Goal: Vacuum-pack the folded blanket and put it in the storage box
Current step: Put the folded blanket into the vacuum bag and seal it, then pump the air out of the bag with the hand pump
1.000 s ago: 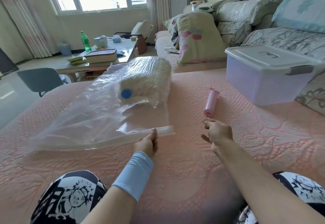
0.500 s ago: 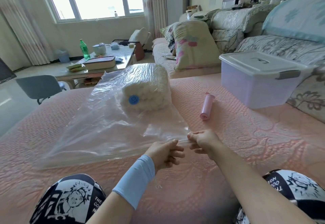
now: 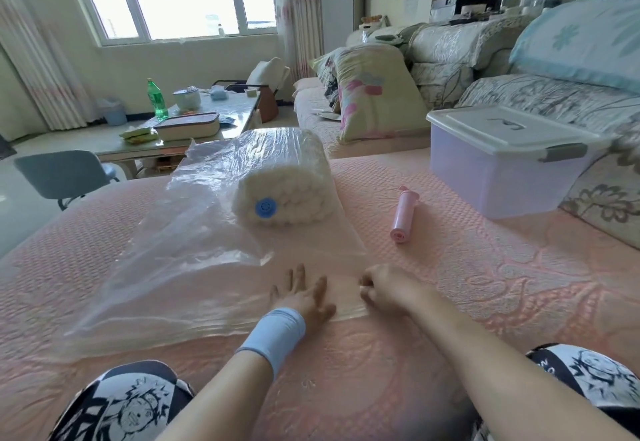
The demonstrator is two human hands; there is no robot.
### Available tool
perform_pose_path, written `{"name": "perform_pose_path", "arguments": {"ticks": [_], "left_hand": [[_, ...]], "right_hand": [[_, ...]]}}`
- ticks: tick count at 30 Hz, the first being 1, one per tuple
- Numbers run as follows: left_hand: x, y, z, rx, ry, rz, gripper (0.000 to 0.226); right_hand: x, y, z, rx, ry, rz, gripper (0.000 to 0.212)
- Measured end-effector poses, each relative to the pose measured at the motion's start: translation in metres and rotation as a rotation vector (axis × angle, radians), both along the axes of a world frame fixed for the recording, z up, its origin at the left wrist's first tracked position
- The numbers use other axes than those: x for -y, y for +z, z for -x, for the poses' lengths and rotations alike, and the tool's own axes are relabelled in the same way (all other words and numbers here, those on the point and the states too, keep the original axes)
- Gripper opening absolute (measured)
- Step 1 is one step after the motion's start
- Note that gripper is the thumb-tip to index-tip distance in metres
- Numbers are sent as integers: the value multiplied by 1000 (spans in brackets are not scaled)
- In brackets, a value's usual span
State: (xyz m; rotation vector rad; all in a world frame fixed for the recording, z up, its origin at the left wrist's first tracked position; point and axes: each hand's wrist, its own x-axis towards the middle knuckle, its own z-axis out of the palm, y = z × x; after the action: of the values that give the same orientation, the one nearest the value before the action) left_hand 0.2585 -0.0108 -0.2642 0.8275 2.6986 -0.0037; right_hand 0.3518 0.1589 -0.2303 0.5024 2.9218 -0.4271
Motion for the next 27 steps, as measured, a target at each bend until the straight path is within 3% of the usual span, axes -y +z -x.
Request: {"name": "perform_pose_path", "arguments": {"ticks": [4,5,8,12,17,21,23,27], "left_hand": [[-13,23,4,-80,-17,-32,69],[-20,32,6,-110,-10,-83,65],[-54,61,13,-106,-5,-332,43],[-118,91,15,-90,-117,-534,32],[-192,88,16,-12,-189,-428,43],[-226,64,20,39,-173,-268,55],[-236,54,25,47,-157,-226,54],[-248,40,31,70,-67,-327,42]], "right_hand": [[-21,14,12,-41,8,67,12],[-29,19,12,-95,-1,152,7],[-56,35,10,-268,-99,341,21],[-102,52,12,-355,-207,209,18],[-161,38,0,-234,-416,64,32],[-181,20,-1,-210,-475,71,13],[-186,16,3,-215,-478,103,37],[-195,11,8,-297,-485,195,35]]}}
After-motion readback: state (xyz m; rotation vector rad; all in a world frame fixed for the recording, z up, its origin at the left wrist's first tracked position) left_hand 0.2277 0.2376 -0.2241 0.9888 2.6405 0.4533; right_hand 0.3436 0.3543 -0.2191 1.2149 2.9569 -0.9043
